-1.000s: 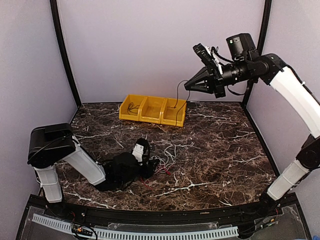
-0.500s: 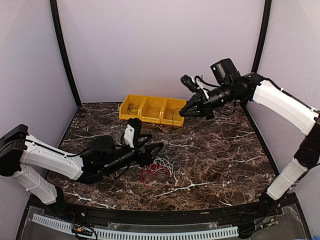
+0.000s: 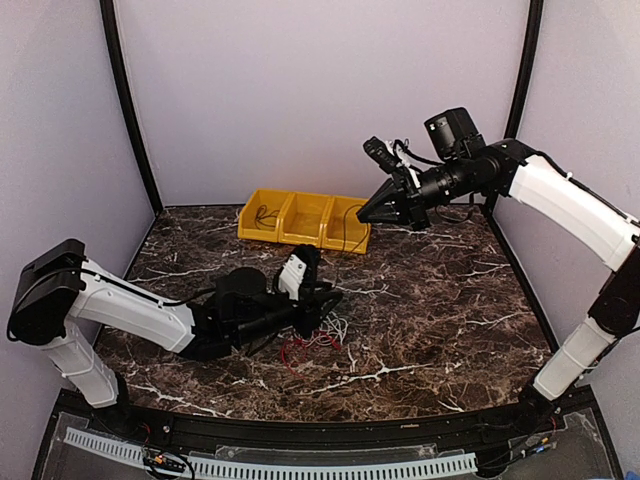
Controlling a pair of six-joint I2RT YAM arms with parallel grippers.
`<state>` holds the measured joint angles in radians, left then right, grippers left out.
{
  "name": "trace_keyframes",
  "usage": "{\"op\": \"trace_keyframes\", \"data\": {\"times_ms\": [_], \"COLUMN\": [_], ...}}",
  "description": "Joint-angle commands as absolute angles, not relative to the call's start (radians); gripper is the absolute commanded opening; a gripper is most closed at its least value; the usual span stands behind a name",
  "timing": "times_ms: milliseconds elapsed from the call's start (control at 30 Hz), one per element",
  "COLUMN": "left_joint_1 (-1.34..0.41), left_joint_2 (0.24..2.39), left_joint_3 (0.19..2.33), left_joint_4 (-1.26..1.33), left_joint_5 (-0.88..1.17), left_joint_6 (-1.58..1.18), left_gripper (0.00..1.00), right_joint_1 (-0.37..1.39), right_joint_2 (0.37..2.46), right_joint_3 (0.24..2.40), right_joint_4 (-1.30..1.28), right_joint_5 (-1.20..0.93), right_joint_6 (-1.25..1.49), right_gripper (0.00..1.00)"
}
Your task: Untangle the cables
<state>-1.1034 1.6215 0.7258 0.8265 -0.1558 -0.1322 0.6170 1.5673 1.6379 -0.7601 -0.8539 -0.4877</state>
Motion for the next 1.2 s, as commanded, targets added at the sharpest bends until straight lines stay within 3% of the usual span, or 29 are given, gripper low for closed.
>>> {"op": "trace_keyframes", "data": {"times_ms": [0, 200, 267, 333, 567, 1000, 1067, 1167], "left_joint_1": [-1.106, -1.105, -1.105, -1.104, -1.097, -1.068, -1.066, -1.066], "left_joint_2": [1.604, 1.564, 1.544, 1.519, 1.436, 1.360, 1.352, 1.334], "left_joint_3": [0.744, 0.693, 0.678, 0.668, 0.681, 0.645, 0.639, 0.630], "left_joint_4": [0.824, 0.827, 0.830, 0.819, 0.691, 0.648, 0.650, 0.646], "left_joint_5": [-0.158, -0.189, -0.203, -0.234, -0.349, -0.371, -0.373, -0.382], "left_joint_6": [-0.134, -0.166, -0.184, -0.211, -0.381, -0.530, -0.533, -0.536], "left_gripper": [0.23, 0.01, 0.00, 0.00, 0.00, 0.00, 0.00, 0.00], "right_joint_1": [0.616, 0.614, 0.615, 0.618, 0.768, 0.865, 0.867, 0.866], "right_joint_2": [1.551, 1.557, 1.566, 1.577, 1.634, 1.813, 1.844, 1.882], "right_joint_3": [1.654, 1.653, 1.630, 1.582, 1.349, 1.377, 1.381, 1.376], "right_joint_4": [-0.735, -0.679, -0.632, -0.592, -0.451, -0.351, -0.343, -0.338], "right_joint_5": [-0.841, -0.736, -0.678, -0.650, -0.567, -0.622, -0.634, -0.645], "right_joint_6": [-0.483, -0.458, -0.421, -0.414, -0.486, -0.414, -0.398, -0.387], "right_gripper": [0.00, 0.03, 0.22, 0.34, 0.44, 0.47, 0.43, 0.28]}}
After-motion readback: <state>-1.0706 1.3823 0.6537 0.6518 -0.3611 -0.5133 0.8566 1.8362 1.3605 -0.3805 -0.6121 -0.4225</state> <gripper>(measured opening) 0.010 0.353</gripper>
